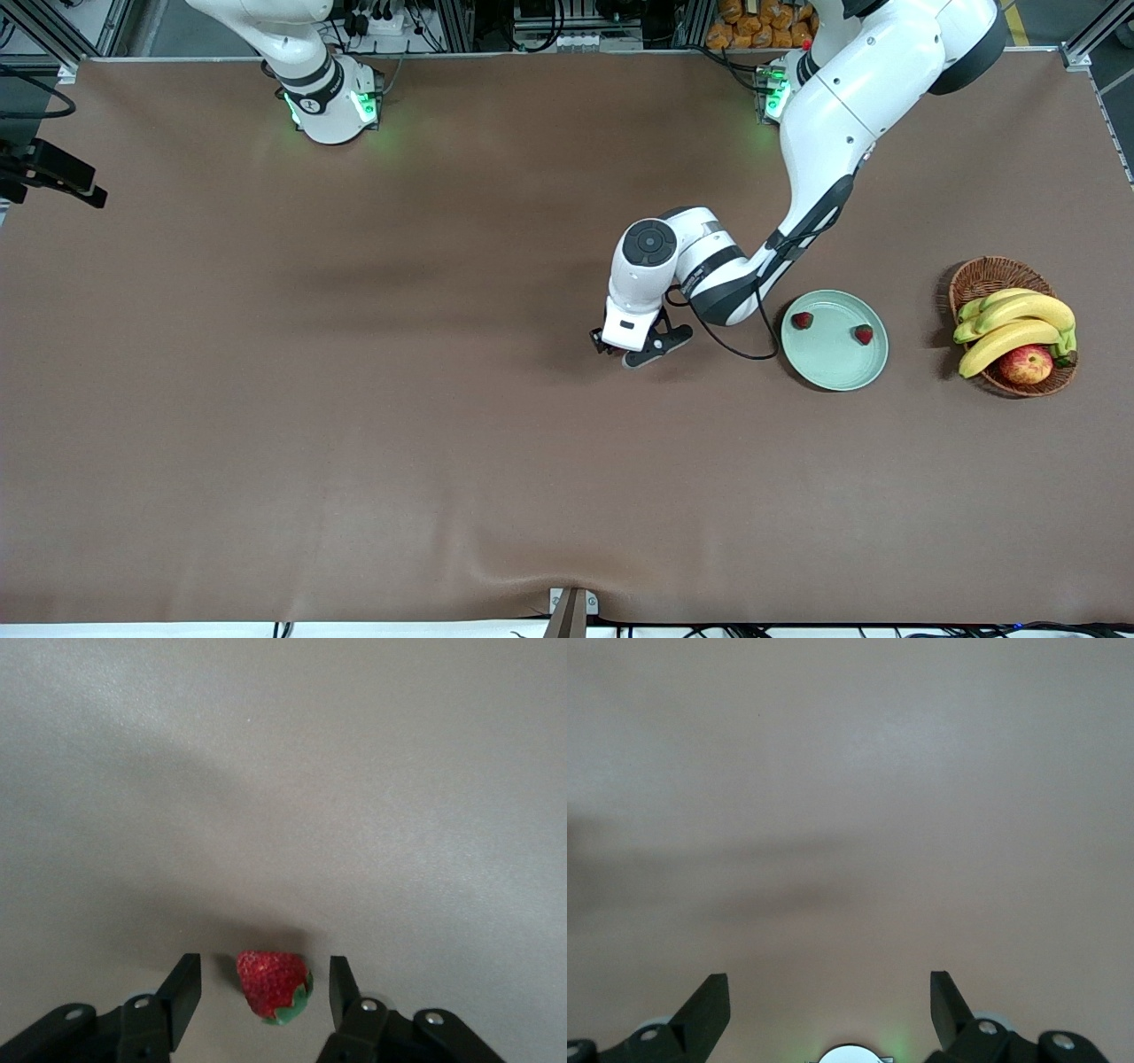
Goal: Collect all strawberries into plate
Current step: 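Lower the left gripper and grasp the last red strawberry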
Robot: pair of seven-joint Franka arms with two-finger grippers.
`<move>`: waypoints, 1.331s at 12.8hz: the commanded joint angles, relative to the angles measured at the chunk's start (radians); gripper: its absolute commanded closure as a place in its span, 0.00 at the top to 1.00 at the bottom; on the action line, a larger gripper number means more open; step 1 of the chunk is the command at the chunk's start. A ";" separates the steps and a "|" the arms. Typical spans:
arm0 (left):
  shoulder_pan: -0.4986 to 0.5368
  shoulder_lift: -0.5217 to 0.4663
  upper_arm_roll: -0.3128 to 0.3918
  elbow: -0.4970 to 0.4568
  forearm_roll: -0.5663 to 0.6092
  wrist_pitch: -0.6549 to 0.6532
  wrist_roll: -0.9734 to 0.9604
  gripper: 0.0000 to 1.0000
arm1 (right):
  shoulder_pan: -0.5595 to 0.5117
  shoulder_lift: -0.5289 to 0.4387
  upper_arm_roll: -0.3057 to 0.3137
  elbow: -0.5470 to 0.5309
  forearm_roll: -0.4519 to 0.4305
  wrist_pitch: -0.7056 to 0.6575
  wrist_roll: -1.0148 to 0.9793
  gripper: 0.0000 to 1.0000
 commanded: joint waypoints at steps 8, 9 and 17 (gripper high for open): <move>-0.025 0.042 0.005 0.033 0.015 0.030 -0.007 0.53 | -0.014 0.012 0.010 0.028 0.016 -0.007 0.010 1.00; -0.025 0.042 0.007 0.033 0.015 0.033 -0.007 0.53 | -0.014 0.012 0.010 0.028 0.016 -0.009 0.010 1.00; -0.005 -0.001 0.023 0.033 0.018 0.032 0.001 0.00 | -0.012 0.012 0.010 0.028 0.018 -0.007 0.012 1.00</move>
